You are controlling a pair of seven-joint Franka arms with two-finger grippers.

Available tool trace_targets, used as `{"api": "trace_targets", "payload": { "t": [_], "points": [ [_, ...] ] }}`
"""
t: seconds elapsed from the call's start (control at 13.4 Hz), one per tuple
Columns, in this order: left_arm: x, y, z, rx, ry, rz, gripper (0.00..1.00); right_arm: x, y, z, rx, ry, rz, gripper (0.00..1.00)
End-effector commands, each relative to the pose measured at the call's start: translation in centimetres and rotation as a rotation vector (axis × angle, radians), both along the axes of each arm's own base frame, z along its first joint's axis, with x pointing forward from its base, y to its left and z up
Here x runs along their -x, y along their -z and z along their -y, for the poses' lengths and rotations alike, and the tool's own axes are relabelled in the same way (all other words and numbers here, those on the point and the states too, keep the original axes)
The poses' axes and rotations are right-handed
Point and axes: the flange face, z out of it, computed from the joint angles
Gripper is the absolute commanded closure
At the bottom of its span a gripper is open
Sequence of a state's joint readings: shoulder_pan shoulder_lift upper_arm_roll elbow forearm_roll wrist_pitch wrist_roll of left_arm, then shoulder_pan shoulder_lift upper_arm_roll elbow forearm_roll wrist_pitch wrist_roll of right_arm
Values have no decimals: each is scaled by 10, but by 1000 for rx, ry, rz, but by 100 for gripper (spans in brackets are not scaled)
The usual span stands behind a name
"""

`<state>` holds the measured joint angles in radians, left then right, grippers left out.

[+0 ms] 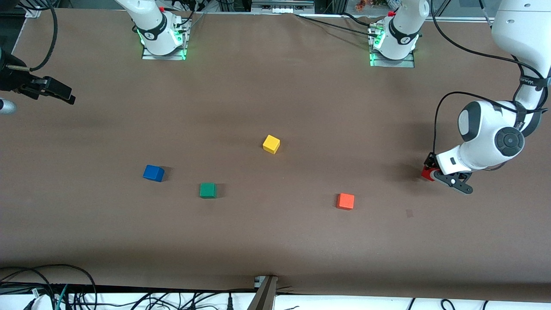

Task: Pass red block to right arm, stack on blue
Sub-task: 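Close the left gripper on the red cube, then lift the red cube with the left gripper while the right gripper reaches in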

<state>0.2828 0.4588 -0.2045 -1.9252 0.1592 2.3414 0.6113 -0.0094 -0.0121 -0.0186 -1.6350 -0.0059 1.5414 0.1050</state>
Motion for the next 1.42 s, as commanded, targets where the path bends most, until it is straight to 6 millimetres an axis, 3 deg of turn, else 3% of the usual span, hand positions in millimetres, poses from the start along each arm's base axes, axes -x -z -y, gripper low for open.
{"api": "trace_targets", "payload": {
  "t": [0.0, 0.3, 0.6, 0.67, 0.89, 1.34],
  "points": [
    [-15, -33, 4, -17, 217, 37, 100, 2, -2, 0, -1, 7, -1, 0],
    [-31, -68, 31, 10, 465, -6, 100, 2, -2, 0, -1, 7, -1, 0],
    [-35, -84, 55, 65, 549, -8, 100, 2, -3, 0, -2, 8, 0, 0],
    [-36, -90, 51, 97, 557, -7, 100, 2, -3, 0, -2, 8, 2, 0],
    [-34, -89, 46, 271, 644, 31, 100, 2, -2, -1, -41, 16, 0, 0],
    [-30, -72, 78, 544, 788, 84, 100, 2, -2, -6, -86, 20, 1, 0]
  ]
}}
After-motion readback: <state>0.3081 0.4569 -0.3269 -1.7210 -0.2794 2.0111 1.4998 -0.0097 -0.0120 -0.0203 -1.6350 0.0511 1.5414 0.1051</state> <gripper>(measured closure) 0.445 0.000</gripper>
